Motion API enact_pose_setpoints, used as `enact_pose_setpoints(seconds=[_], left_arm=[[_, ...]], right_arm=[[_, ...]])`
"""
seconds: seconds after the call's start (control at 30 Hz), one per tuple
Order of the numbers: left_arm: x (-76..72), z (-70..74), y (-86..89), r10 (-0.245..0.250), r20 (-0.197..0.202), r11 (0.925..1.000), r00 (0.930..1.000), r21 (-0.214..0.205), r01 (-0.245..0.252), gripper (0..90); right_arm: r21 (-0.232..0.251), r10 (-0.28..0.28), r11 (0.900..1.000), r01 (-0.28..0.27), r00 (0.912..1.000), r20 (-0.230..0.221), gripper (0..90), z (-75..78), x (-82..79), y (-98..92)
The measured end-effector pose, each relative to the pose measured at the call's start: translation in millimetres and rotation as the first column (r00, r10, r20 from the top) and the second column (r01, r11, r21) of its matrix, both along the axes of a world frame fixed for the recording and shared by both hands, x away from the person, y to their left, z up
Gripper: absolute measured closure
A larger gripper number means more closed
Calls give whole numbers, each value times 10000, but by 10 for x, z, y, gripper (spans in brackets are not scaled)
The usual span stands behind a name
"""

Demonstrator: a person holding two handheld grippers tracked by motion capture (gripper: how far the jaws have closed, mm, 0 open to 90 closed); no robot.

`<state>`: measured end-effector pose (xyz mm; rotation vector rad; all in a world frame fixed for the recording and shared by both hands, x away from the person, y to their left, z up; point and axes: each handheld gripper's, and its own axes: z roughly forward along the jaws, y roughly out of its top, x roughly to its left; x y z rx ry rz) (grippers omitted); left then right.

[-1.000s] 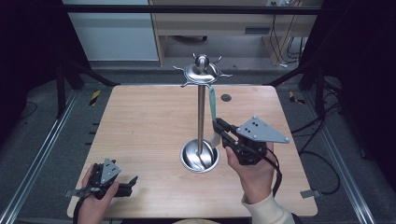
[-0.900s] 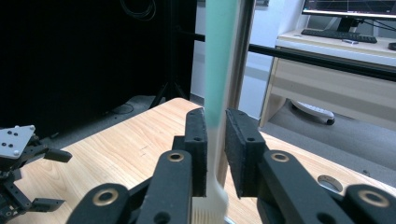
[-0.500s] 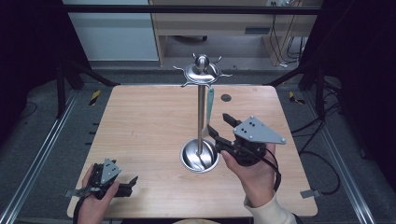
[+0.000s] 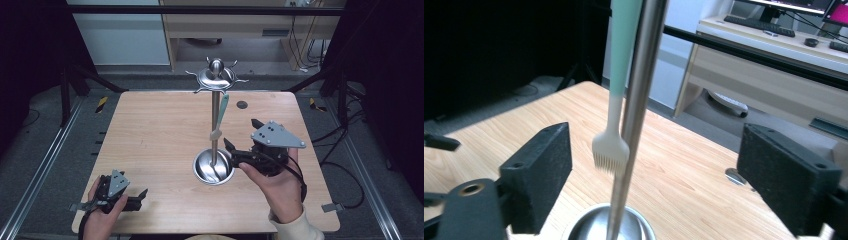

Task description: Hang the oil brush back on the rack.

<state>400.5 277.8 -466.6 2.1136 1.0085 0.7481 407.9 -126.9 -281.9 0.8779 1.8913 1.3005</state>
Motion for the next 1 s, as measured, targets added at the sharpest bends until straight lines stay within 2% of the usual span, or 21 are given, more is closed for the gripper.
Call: enact_pose_setpoints(seconds=[0.33, 0.6, 1.0], left_arm=[[3, -1, -1, -7, -9, 10000, 10000, 28, 7, 23], [4, -4, -3, -50, -62, 10000, 10000, 25, 50, 23], [4, -7, 1, -36, -77, 10000, 10000, -2, 36, 23]], right_arm=[[-36, 228, 9997, -229, 9997, -111, 70, 15, 20, -118], [52, 273, 9996, -273, 9996, -98, 59, 32, 34, -231], [266, -159, 9995, 163, 9998, -142, 54, 40, 80, -488]])
